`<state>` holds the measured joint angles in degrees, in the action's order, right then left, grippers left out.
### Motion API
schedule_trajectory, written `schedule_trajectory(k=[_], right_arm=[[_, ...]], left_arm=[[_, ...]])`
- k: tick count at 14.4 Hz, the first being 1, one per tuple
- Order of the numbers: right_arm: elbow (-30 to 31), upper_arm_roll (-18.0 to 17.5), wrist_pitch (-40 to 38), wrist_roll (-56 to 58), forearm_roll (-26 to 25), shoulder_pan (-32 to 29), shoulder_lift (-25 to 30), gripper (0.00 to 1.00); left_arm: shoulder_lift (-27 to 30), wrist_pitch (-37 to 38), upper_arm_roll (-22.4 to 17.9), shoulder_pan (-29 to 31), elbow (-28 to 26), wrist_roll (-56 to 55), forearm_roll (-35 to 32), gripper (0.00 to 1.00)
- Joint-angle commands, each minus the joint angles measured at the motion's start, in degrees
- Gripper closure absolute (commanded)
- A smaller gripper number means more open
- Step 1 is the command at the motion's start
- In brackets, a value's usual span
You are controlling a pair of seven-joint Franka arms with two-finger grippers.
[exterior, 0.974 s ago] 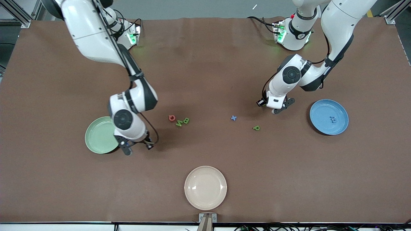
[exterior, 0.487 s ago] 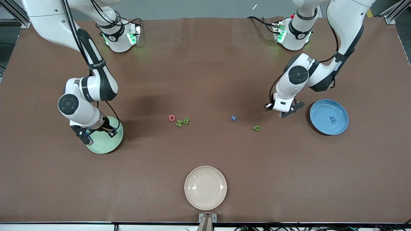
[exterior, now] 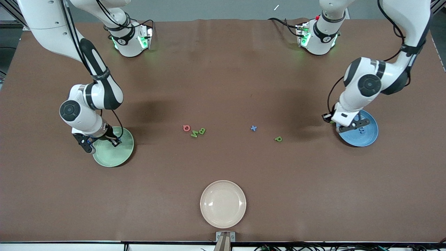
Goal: Sort upper and lower case letters into plates
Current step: 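Drop the C into the green plate while the left gripper drops the u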
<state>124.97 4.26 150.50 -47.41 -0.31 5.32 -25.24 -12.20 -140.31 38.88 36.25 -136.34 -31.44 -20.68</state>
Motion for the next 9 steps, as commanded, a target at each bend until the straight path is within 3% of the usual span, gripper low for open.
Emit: schedule_trajectory(k=[1,2,3,5,7,9], right_arm=[[-0.3,-1.2,0.8,0.4,-1.1,-1.4,-0.5,0.29],[-0.5,-1.3,0.3,0.3,-1.1,-1.2,-0.3,0.21],[-1.0,-1.3,0.1,0.5,-1.1,-0.9,0.2,0.00],[-3.1,-1.5,-4.3,0.5,-1.1,-0.8,1.9,0.00],[-9.2,-2.1,-16.8,-0.7,-0.4,0.1,3.0,0.00],[-12.6,-3.6,-21.9,-5.1,3.6,2.3,4.1,0.00]], left_arm=[[1.6,0.3,0.7,6.0,-1.3,11.1,-0.6,0.86],[0.9,0.3,0.6,7.9,-1.3,14.9,-0.6,0.86],[0.6,0.2,0.6,10.1,-1.3,17.9,-0.6,0.86],[-0.2,0.1,0.5,13.3,-0.9,23.7,-0.6,0.86],[-2.0,-1.4,0.3,14.5,-0.7,24.4,-1.3,0.86],[-4.9,-2.7,0.3,16.7,-0.1,24.4,-5.5,0.85]])
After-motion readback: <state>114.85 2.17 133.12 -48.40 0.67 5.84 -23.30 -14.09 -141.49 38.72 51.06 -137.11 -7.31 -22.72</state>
